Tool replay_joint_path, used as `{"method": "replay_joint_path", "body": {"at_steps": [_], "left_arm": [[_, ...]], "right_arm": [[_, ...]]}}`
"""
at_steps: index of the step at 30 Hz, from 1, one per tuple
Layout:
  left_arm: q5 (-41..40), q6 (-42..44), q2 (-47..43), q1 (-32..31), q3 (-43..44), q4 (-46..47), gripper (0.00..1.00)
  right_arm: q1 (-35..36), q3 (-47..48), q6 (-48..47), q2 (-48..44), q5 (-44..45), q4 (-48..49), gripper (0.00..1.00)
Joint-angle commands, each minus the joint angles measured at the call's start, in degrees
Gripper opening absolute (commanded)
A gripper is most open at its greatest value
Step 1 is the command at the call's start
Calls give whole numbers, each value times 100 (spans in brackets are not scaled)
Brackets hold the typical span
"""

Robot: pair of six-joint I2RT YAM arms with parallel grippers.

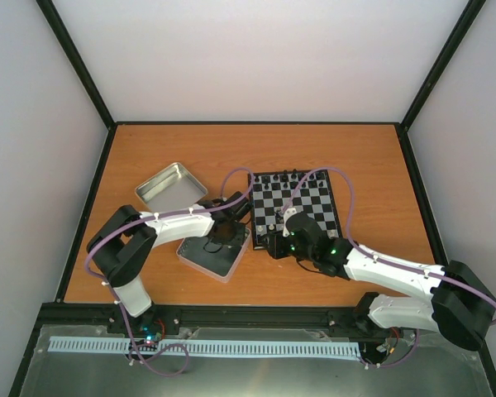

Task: Set up the chess pieces on the board
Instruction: Pick up the chess piece from the storage box, then place the chess piece on the chessboard.

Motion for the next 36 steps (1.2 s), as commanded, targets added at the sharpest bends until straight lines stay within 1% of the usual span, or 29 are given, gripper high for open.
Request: {"method": "replay_joint_path", "body": {"at_steps": [1, 4, 6, 9, 13, 14, 17, 21, 23, 28, 31, 36], "left_arm": [[-161, 11, 353, -13, -329, -642, 13], [-243, -159, 52, 17, -390, -530, 14], [-256, -335, -351, 99, -504, -359, 14], [-132, -677, -1161, 348, -802, -8, 14], [74, -1342, -2406, 794, -1234, 466, 15], [139, -1498, -2816, 855, -1341, 625, 15], [173, -1984, -3475, 957, -1507, 890, 16], [220, -2653, -4069, 1018, -1631, 1070, 17], [282, -3029, -4371, 1073, -1768, 1232, 18], [709, -3885, -5096, 1244, -2177, 1813, 18], [917, -4384, -5376, 1284, -2349, 1988, 18], [1348, -4873, -5453, 1335, -2523, 2466, 18]], "right_arm": [[-29, -61, 34, -98, 153, 130, 36], [-26, -81, 6, -76, 98, 186, 37], [-22, -120, -74, -67, 31, 317, 38], [-20, -175, -167, -27, 17, 615, 40], [12, -61, -253, 182, 33, 1043, 42], [26, -11, -267, 273, -9, 1198, 43], [132, 194, -334, 632, -153, 1563, 45], [338, 708, -490, 1188, -409, 1905, 46], [458, 908, -534, 1394, -455, 2093, 48], [534, 1074, -411, 1734, -761, 2882, 53], [534, 1086, -326, 1826, -843, 3344, 55], [534, 966, -201, 1901, -1104, 4119, 55]]}}
